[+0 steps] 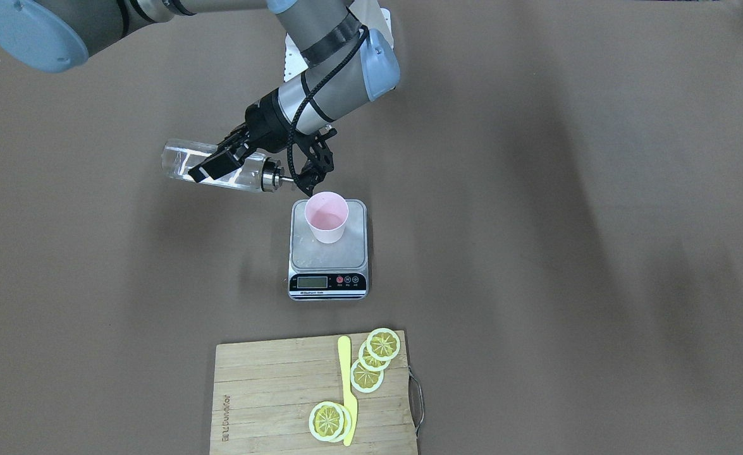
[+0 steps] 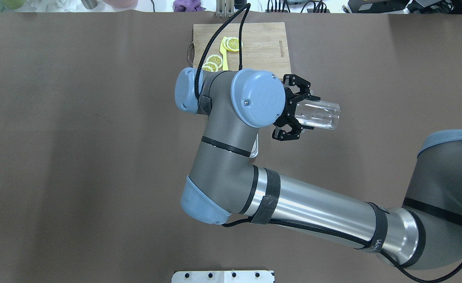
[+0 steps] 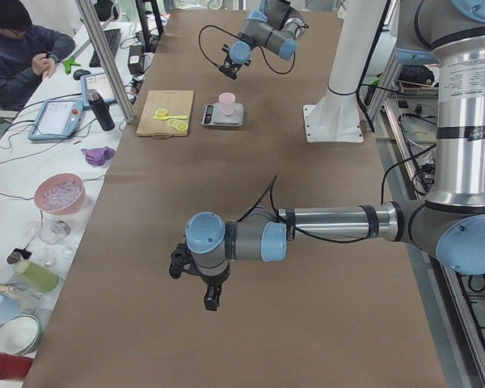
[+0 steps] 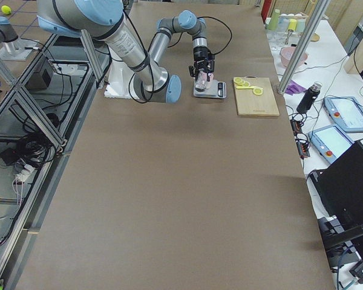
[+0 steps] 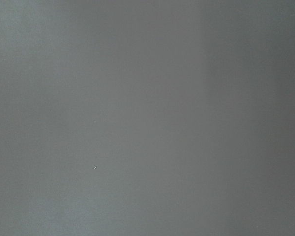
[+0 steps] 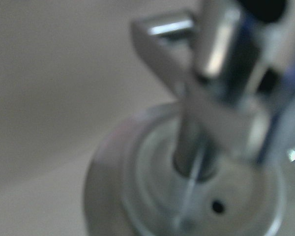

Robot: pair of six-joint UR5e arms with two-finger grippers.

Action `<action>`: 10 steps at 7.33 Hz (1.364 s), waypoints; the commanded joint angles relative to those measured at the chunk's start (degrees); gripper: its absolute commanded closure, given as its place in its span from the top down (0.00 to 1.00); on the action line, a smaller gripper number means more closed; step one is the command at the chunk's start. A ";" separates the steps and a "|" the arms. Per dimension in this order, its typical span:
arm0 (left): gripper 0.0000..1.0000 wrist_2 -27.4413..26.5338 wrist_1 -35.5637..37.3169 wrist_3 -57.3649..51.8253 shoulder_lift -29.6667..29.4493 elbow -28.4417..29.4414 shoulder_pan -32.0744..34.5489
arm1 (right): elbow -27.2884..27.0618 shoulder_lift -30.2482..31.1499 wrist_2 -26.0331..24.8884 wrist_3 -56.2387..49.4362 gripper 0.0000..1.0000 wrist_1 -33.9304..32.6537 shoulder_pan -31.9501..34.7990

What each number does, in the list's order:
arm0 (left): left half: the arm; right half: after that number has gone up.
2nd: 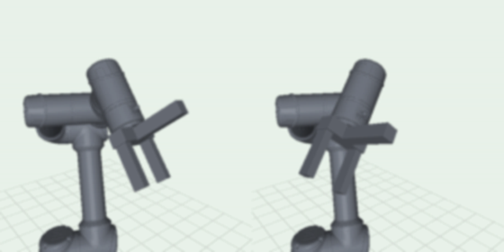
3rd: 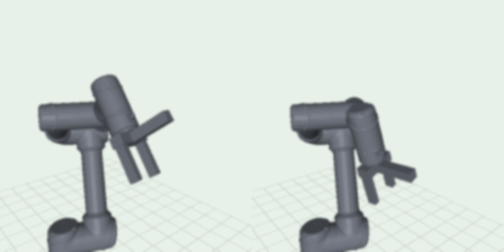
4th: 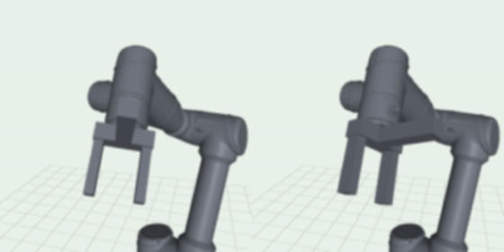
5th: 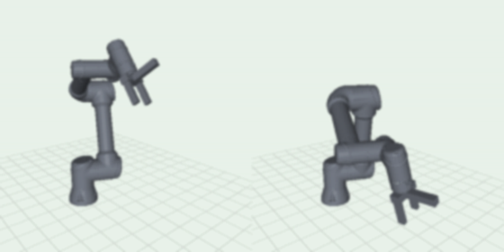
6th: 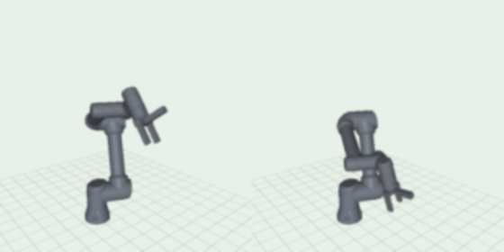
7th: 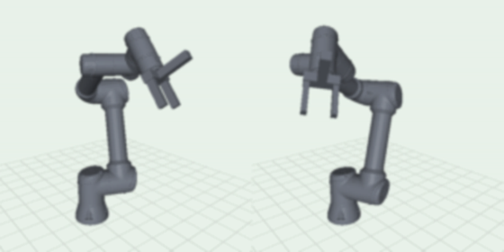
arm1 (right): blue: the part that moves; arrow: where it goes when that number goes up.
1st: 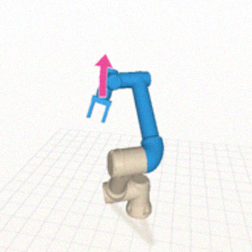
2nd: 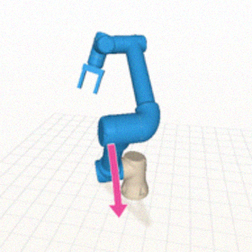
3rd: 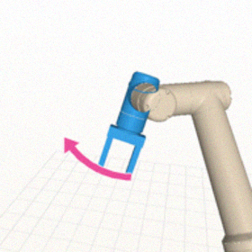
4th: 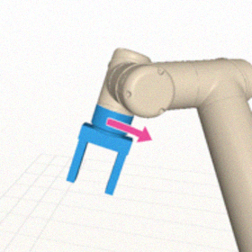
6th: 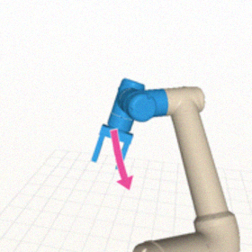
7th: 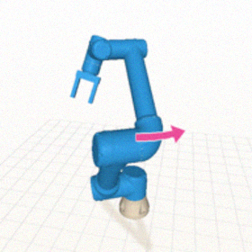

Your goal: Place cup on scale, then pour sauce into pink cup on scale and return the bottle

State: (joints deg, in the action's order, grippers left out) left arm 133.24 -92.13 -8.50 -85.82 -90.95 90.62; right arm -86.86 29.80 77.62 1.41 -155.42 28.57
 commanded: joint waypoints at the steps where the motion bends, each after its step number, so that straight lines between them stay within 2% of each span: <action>1: 0.99 0.00 -0.07 -0.03 0.04 -0.01 -0.01 | 0.11 0.00 -0.28 0.00 0.00 -1.11 0.00; 4: 0.99 0.00 -0.07 -0.03 0.13 -0.01 -0.01 | 0.02 -0.35 -0.72 0.00 0.00 -3.83 0.00; 10: 0.99 0.00 0.02 -0.03 0.13 0.08 -0.01 | 0.02 -0.97 -0.63 0.09 0.00 -4.02 0.00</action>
State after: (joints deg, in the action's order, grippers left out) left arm 133.24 -92.11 -8.53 -85.69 -90.92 90.61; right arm -86.84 28.85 76.92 1.48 -159.43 28.56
